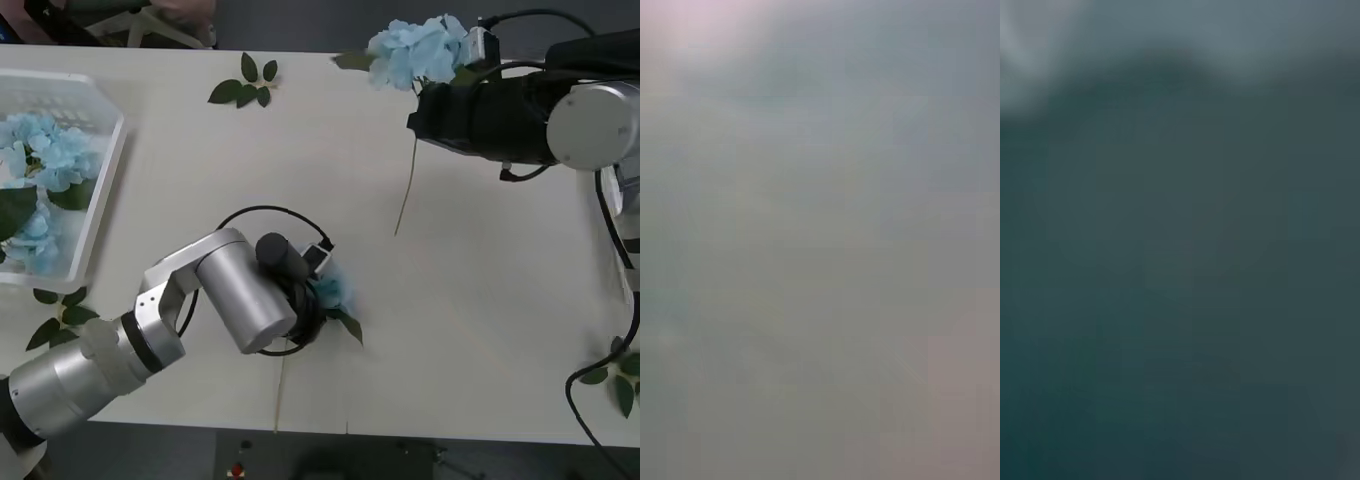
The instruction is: Put the red flowers into the right box and the blue flowers into the left box
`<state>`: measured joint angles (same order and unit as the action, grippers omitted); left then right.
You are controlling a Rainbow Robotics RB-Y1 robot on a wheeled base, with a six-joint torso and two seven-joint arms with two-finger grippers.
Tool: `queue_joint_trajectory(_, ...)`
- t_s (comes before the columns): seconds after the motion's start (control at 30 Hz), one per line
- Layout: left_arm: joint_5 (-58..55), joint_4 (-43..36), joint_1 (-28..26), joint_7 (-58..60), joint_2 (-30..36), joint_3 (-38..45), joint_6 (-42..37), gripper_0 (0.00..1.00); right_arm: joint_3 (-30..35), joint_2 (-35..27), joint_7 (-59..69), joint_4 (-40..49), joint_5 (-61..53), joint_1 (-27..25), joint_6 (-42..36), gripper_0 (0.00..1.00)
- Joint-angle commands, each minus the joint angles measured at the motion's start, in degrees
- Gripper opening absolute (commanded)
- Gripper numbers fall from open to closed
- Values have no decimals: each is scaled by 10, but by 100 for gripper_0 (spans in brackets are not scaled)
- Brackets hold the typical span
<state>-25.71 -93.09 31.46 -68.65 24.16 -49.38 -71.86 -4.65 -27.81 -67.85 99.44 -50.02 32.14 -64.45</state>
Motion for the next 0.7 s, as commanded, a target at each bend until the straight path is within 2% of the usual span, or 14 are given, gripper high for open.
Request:
queue_joint_trajectory(0.03, 5, 0, 4, 9, -6, -5, 6, 57, 24, -2, -98, 21, -49, -4, 6, 0)
queue_joint_trajectory(0.07, 5, 4, 4, 9, -6, -5, 5, 51, 28, -1, -122, 21, -58, -4, 6, 0)
queue_joint_trajectory(0.13, 5, 9, 4, 8, -10, -6, 6, 18, 32, -1, -167, 20, -75, -4, 7, 0)
queue_joint_trajectory(0.17, 6, 11, 3, 8, -10, -5, 5, 5, 32, 1, -182, 20, -83, -4, 11, 0)
queue_joint_trajectory(0.2, 6, 12, 2, 8, -10, -6, 6, 0, 32, 1, -200, 20, -94, -4, 11, 0)
queue_joint_trajectory(0.47, 10, 12, 0, 7, -10, -5, 5, 0, 26, 14, -329, 20, -169, -4, -1, 0)
queue_joint_trajectory(0.7, 9, -10, 0, 10, 1, 14, 5, 0, 11, 10, -346, 20, -251, -5, -3, 0)
